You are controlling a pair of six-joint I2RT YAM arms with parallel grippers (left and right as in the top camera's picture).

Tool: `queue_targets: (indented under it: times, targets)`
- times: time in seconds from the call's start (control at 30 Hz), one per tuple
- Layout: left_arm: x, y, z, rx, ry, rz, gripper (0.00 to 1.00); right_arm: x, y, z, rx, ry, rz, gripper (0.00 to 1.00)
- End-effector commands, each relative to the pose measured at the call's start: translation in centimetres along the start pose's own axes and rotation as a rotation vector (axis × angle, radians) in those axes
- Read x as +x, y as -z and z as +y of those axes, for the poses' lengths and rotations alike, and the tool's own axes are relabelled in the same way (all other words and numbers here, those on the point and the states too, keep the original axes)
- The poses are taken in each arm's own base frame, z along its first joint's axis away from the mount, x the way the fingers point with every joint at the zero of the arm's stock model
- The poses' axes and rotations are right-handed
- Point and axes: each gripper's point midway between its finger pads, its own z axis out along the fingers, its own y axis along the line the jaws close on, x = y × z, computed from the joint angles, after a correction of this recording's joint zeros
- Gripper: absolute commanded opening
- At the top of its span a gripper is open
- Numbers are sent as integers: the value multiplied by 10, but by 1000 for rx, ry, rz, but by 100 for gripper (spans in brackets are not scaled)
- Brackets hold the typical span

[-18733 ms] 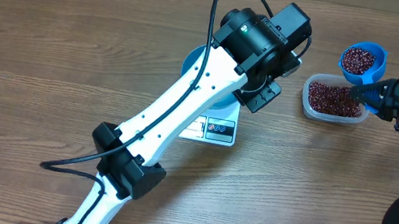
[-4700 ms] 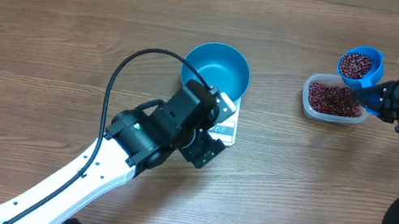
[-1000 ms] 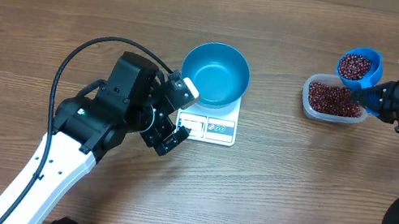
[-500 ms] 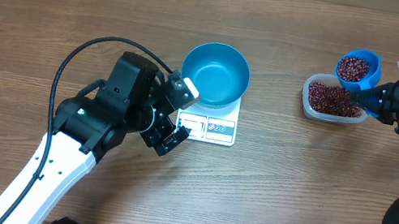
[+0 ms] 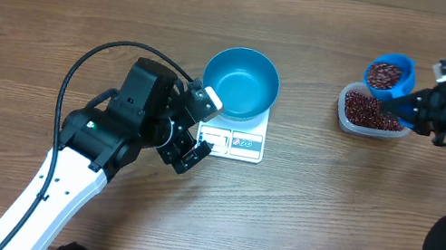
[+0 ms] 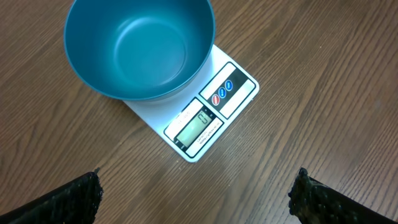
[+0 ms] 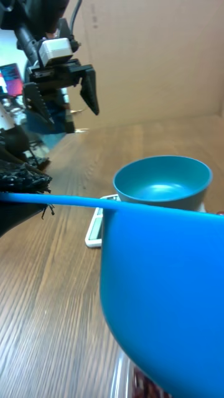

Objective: Scoop item into bowl and weigh 150g on scale
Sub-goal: 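Carry the bean-filled blue scoop over the teal bowl with the right gripper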

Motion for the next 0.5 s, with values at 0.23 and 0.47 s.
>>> queue_targets:
  times: [0.23,0.47]
  targets:
    - [-2,2,2,-7,9,-6,99,15,-40,59,-40,92,102,4]
    - [-2,2,2,-7,9,-6,100,31,-73,91,-50,163,195,4]
